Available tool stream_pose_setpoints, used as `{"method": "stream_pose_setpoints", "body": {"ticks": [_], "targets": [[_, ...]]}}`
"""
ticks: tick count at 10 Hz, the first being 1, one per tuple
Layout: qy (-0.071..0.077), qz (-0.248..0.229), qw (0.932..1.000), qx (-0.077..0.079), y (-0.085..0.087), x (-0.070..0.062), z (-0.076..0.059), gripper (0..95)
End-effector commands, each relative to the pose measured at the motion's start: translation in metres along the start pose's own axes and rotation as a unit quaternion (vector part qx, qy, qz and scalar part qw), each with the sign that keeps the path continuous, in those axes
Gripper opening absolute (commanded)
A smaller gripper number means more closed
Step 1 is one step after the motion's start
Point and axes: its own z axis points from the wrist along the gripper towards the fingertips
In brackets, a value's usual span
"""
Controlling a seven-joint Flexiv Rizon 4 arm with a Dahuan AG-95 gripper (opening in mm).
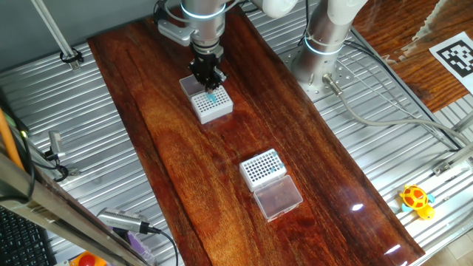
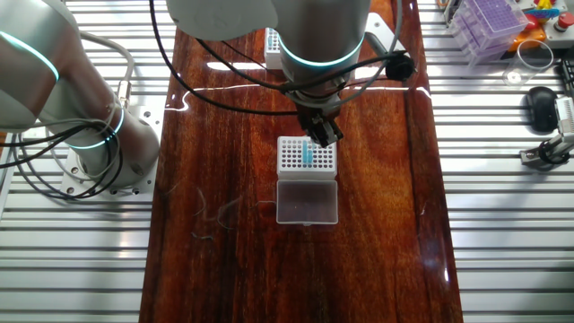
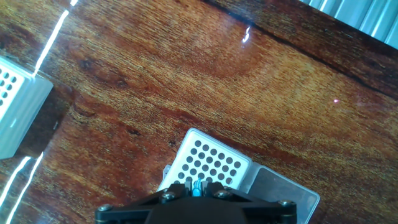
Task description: Transfer all medium pipette tips from one holder to another
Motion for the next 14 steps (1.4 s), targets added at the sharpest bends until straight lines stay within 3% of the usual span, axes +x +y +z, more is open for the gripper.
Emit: {"method": "stream_pose_setpoints", "body": {"ticks": [1,14], "targets": [[0.000,0.000,1.0000,0.001,0.0003,0.0013,0.0003,0.0],[0.002,-0.002,1.0000,0.004,0.0025,0.0103,-0.0010,0.0]]}}
